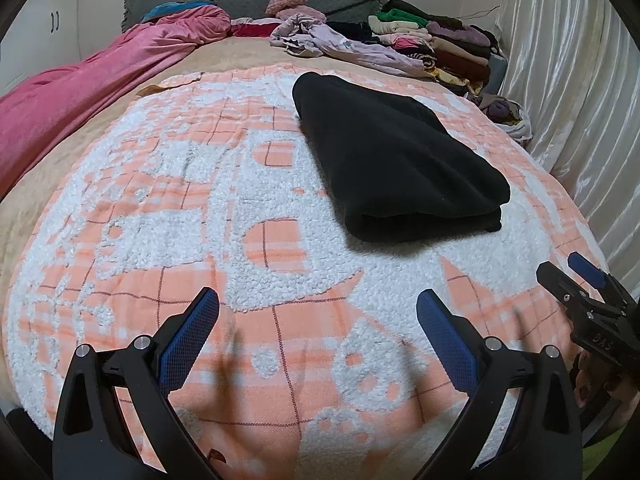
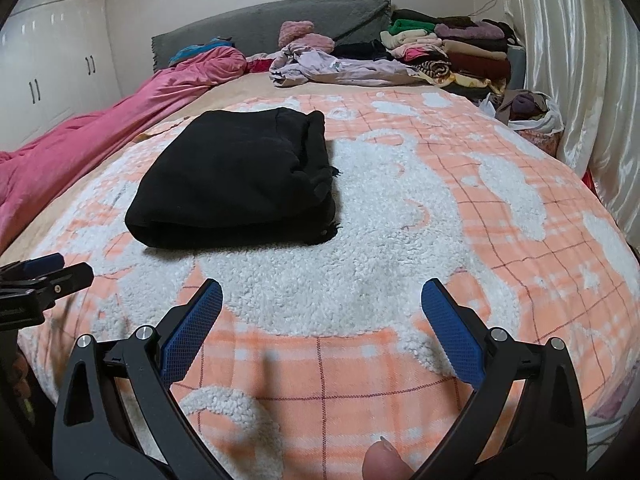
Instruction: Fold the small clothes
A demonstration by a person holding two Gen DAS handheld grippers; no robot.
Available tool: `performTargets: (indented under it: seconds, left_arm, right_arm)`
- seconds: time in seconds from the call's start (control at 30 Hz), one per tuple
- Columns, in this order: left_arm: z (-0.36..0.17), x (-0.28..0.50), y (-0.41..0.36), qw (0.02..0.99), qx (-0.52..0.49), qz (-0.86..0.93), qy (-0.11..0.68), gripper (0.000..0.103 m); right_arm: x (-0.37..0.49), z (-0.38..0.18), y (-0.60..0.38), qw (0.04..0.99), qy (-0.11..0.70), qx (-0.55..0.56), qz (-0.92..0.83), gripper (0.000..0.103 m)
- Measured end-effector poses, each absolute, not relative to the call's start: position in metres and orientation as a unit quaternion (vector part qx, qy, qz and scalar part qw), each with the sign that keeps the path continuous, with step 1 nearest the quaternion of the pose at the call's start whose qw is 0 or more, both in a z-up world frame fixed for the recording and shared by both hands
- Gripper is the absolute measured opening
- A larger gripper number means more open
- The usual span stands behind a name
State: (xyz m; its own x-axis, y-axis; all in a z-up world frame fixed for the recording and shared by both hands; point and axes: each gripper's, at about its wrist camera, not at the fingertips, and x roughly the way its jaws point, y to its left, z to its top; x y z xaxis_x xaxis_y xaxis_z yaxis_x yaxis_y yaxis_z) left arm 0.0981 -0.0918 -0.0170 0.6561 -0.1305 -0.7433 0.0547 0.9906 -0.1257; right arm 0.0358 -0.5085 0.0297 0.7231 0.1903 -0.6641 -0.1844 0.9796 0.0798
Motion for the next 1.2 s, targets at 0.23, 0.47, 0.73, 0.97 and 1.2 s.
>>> performTargets:
  seconds: [0.23, 0.47, 0.73, 0.97, 1.2]
  left_arm:
    - [-0.0163, 0.0979, -0.0908, 0.908, -0.047, -0.053, 0.413, 0.099]
    - [-0.0154, 0.0976, -0.0892, 0.909, -0.05, -0.053, 0.411, 0.099]
    - [-0.014, 0.0972, -0.0896, 0.911, -0.046, -0.051, 0.406, 0.099]
    - [-0.0128, 0.0972, -0.0903, 0.911, -0.045, -0.047, 0.407, 0.099]
    - [-0.0129, 0.0961, -0.0901, 0.912, -0.044, -0.045, 0.406, 0.099]
  right_arm:
    - [0.0366, 0.0293, -0.5089, 0.928, 0.36, 0.003, 0.099, 0.094]
    - [0.0369, 0.0279, -0.5103, 0.927, 0.362, 0.007, 0.095, 0.094]
    - [0.037, 0.0279, -0.5105, 0.927, 0.362, 0.007, 0.094, 0.094]
    - [0.0371, 0.0279, -0.5102, 0.927, 0.362, 0.006, 0.094, 0.094]
    - [0.0366, 0.0278, -0.5105, 0.927, 0.363, 0.006, 0.093, 0.094]
